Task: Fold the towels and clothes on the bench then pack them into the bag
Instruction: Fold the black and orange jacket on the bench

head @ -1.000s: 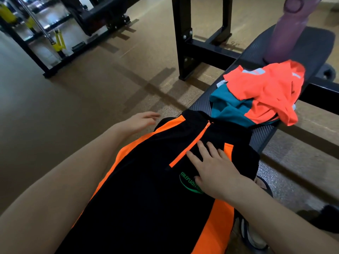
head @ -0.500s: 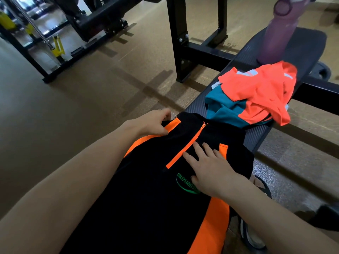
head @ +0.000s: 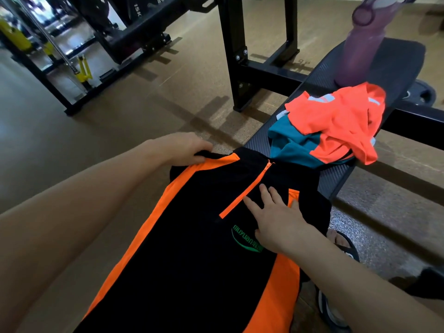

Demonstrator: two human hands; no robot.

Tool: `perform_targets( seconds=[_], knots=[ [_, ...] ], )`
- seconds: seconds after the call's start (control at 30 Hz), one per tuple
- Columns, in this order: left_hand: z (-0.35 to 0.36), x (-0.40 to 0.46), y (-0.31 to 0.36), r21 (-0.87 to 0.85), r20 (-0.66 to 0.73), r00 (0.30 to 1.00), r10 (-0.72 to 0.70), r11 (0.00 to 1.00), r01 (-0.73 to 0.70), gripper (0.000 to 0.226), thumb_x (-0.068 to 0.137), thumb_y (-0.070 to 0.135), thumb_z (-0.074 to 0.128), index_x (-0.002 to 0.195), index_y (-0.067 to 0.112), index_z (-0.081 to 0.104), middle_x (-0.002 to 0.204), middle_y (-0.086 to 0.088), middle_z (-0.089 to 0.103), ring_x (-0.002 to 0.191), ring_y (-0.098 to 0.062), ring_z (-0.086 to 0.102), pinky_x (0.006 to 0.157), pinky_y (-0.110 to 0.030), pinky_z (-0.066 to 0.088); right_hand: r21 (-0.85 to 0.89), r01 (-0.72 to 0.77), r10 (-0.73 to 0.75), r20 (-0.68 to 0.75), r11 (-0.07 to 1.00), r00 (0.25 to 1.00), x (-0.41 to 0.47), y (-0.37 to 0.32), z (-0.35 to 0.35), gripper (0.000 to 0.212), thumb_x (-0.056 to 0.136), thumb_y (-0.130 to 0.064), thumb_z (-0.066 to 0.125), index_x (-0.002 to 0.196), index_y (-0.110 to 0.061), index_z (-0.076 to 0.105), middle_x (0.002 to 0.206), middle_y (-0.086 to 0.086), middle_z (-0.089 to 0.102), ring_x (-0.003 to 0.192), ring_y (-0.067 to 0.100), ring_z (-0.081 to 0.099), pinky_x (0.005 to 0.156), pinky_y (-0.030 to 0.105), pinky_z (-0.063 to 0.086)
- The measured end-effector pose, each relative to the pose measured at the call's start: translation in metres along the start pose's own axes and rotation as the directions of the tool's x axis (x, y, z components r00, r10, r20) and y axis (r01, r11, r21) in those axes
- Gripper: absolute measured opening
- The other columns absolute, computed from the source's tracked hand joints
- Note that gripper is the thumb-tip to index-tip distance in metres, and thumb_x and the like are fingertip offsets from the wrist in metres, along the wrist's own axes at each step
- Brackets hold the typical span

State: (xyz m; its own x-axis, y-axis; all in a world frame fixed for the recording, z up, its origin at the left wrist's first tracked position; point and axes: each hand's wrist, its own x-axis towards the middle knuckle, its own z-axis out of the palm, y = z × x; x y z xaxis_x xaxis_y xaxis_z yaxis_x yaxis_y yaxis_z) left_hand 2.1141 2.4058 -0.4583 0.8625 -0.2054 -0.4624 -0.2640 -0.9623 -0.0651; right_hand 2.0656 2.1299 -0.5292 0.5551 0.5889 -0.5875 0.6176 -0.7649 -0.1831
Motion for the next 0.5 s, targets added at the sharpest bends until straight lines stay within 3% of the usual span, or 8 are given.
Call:
perform_targets(
  seconds=[0.1,0.17,0.3,0.37,0.43,0.5],
  knots=[
    [-0.014,-0.009,-0.002,0.015,-0.107,0.994,0.033,0.999,-0.032,0.005,0.102,0.039,0.055,0.103,0.035,0.053,0.081,0.021,0.046,0.077,-0.007,0.048,0.073,-0.026,0.037,0.018,-0.066,0.065,0.019,0.998,0.998,0.003,0.002,0.0,0.096,0.095,-0.025,0.06,0.156,-0.041,-0.013,0.162,0.01,-0.031,0.151,0.035,-0.022,0.112,0.071,0.013],
    [-0.017,-0.015,-0.006,-0.027,-0.109,0.992,0.061,0.998,-0.064,0.012,0.1,0.039,0.059,0.095,0.036,0.049,0.076,0.022,0.046,0.071,-0.005,0.048,0.069,-0.025,0.035,0.03,-0.101,0.1,0.029,0.994,0.995,0.005,0.005,0.001,0.097,0.095,-0.026,0.059,0.156,-0.042,-0.015,0.161,0.009,-0.033,0.15,0.037,-0.024,0.113,0.07,0.013],
    [-0.016,-0.025,-0.02,0.297,0.049,0.997,0.057,0.952,-0.068,0.016,0.094,0.024,0.06,0.109,0.021,0.057,0.091,0.003,0.06,0.086,-0.02,0.057,0.072,-0.034,0.044,0.031,-0.124,0.122,0.057,0.992,0.991,0.007,0.006,0.0,0.097,0.095,-0.027,0.058,0.155,-0.043,-0.016,0.16,0.009,-0.035,0.149,0.037,-0.025,0.113,0.07,0.013],
    [-0.017,-0.031,-0.027,0.376,0.042,0.999,0.017,0.926,-0.031,0.011,0.094,0.015,0.052,0.102,0.017,0.06,0.091,-0.003,0.063,0.092,-0.028,0.063,0.074,-0.036,0.046,0.036,-0.127,0.125,0.061,0.991,0.99,0.007,0.006,-0.001,0.095,0.095,-0.028,0.058,0.155,-0.043,-0.015,0.16,0.01,-0.034,0.149,0.038,-0.025,0.113,0.07,0.013],
    [-0.016,-0.038,-0.036,0.216,-0.028,0.999,-0.046,0.975,0.051,0.009,0.094,0.013,0.051,0.092,0.021,0.056,0.083,0.001,0.056,0.089,-0.03,0.062,0.071,-0.033,0.043,0.032,-0.127,0.126,0.057,0.991,0.99,0.007,0.005,-0.001,0.095,0.095,-0.027,0.058,0.156,-0.042,-0.014,0.161,0.011,-0.033,0.149,0.038,-0.024,0.113,0.071,0.014],
    [-0.008,-0.042,-0.033,-0.03,-0.037,0.991,-0.132,0.991,0.131,0.014,0.094,0.015,0.054,0.103,0.025,0.055,0.097,0.001,0.059,0.1,-0.029,0.062,0.081,-0.037,0.048,0.024,-0.123,0.122,0.055,0.992,0.991,0.006,0.004,-0.001,0.095,0.095,-0.027,0.058,0.156,-0.041,-0.014,0.161,0.011,-0.033,0.149,0.039,-0.024,0.112,0.071,0.014]
  ],
)
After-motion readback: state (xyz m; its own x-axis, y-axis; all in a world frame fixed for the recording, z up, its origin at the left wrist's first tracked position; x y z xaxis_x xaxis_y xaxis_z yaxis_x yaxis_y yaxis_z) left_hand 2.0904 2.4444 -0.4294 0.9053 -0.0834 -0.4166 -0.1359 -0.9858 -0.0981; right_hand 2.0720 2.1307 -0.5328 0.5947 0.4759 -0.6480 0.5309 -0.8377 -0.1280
